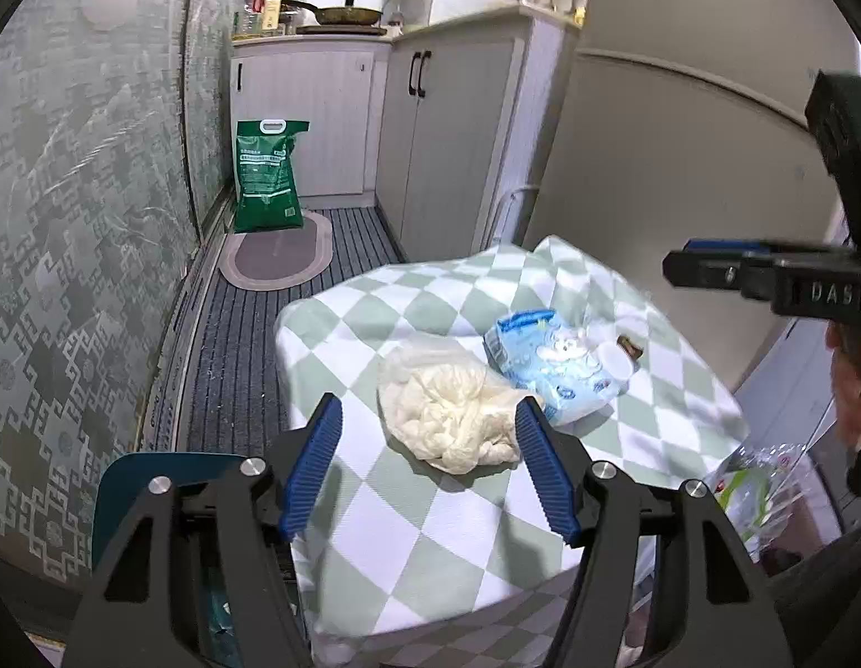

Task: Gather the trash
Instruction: 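Move both tools back to the table toward the blue-and-white packet, then grasp the crumpled clear plastic bag with the left tool while the right tool reaches the brown nut, then lift the plastic bag with the left tool while the right tool grasps the brown nut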

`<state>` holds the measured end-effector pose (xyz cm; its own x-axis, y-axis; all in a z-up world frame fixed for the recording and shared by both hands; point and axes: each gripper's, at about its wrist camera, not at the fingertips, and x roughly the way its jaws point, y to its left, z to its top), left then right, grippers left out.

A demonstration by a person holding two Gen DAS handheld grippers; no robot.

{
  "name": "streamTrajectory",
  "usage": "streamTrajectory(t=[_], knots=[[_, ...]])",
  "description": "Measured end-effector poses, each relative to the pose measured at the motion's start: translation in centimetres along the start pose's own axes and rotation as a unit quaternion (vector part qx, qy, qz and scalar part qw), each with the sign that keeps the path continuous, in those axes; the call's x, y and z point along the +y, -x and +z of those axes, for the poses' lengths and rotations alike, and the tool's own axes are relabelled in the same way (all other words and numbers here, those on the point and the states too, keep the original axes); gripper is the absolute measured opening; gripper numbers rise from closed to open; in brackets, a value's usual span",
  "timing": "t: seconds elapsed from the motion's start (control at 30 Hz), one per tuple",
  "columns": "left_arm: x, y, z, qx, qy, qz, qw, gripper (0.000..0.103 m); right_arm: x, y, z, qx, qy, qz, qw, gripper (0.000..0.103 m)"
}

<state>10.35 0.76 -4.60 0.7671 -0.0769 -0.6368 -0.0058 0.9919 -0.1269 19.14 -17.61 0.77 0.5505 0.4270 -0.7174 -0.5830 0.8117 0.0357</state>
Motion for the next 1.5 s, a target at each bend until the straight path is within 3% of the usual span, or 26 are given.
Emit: streamTrajectory(t=[0.2, 0.37, 0.67, 0.73, 1.07, 1.5], knots=[[-0.8, -1.7, -0.1, 0.024, -0.001, 0.004, 0.9997, 0.053, -2.5, -0.1, -1.2, -0.001, -0.024, 0.009, 1.0, 0.049], [-1.4, -2.7, -0.4, 0.04, -0.012, 0.016, 0.999, 0.052, -3.9, 1.0, -2.0, -0.013, -0.036, 0.004, 0.999, 0.049], [-2.2, -2.7, -0.5, 0.048, -0.033, 0.022, 0.998, 0.025, -3.5, -0.7, -2.9, 0.015, -0.011, 0.01, 1.0, 0.049], [-1.9, -2.5, -0.5, 0.049, -0.026, 0.015, 0.9984, 0.021, -3.1, -1.3, -3.0, 0.024, -0.005, 0.013, 1.0, 0.041], [-0.5, -0.5, 0.4, 0.024, 0.017, 0.018, 0.9994, 0.019, -1.9, -3.6, -3.3, 0.046, 0.017, 0.01, 0.999, 0.031], [-0.6, 0.6, 1.0, 0.015, 0.021, 0.003, 0.9997, 0.019, -1.1, -5.5, -3.1, 0.057, 0.031, -0.007, 0.998, 0.024]])
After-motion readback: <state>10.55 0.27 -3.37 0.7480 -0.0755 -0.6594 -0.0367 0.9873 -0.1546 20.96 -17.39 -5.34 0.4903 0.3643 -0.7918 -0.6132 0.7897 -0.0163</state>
